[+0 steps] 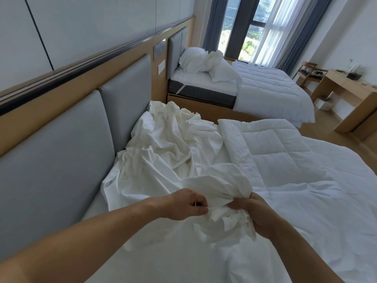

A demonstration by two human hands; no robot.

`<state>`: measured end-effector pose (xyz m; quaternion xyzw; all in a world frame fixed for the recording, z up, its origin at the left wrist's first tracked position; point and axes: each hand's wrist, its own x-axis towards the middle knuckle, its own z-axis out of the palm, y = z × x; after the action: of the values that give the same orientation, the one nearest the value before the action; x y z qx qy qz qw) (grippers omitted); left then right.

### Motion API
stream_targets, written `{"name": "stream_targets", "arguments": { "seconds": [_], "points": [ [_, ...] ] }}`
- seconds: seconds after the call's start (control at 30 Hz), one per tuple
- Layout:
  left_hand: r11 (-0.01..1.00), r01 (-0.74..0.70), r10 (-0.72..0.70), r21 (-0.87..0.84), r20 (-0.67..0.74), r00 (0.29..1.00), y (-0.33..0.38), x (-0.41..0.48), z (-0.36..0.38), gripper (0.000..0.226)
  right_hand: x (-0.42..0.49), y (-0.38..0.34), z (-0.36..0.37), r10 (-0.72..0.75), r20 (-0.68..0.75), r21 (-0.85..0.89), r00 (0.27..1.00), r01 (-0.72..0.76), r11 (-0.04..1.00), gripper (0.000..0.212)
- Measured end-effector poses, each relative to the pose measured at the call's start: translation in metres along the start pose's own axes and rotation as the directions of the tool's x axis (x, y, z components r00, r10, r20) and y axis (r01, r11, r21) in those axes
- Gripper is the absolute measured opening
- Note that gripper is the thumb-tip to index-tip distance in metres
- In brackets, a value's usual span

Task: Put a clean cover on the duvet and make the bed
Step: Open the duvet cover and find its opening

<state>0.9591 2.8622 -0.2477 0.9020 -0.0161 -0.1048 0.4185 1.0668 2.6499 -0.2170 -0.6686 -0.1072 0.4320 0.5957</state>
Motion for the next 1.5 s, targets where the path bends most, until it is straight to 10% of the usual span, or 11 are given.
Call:
{"name": "stream_targets", "arguments": {
  "seconds": [0.23, 0.63, 0.9, 1.13, 1.5],
  "points": [
    [0.982, -0.050, 0.003, -0.181, -0.248, 0.969, 0.004, -0.004, -0.010, 0.015, 0.001, 0.004, 0.024, 0.056, 0.058, -0.132, 0.997, -0.048, 0.990, 0.047],
    [0.997, 0.028, -0.034, -0.067, -0.096, 0.995, 0.009, -0.001, -0.011, 0.015, 0.003, 0.002, 0.033, 0.187, -0.105, -0.567, 0.977, -0.213, 0.795, 0.042],
    [0.995, 0.020, -0.027, -0.097, -0.070, 0.997, 0.012, 0.011, -0.002, 0.008, 0.001, 0.007, 0.031, 0.105, -0.078, -0.502, 0.991, -0.130, 0.855, 0.049],
    [0.990, -0.062, 0.033, -0.123, -0.223, 0.974, 0.016, 0.009, -0.006, 0.009, 0.003, 0.006, 0.035, -0.052, -0.035, -0.028, 0.998, 0.051, 0.998, 0.044],
    [0.992, -0.029, -0.012, -0.126, -0.315, 0.949, -0.001, -0.004, -0.017, 0.007, 0.017, -0.003, 0.057, 0.073, 0.018, -0.271, 0.997, -0.065, 0.960, 0.034]
  ]
}}
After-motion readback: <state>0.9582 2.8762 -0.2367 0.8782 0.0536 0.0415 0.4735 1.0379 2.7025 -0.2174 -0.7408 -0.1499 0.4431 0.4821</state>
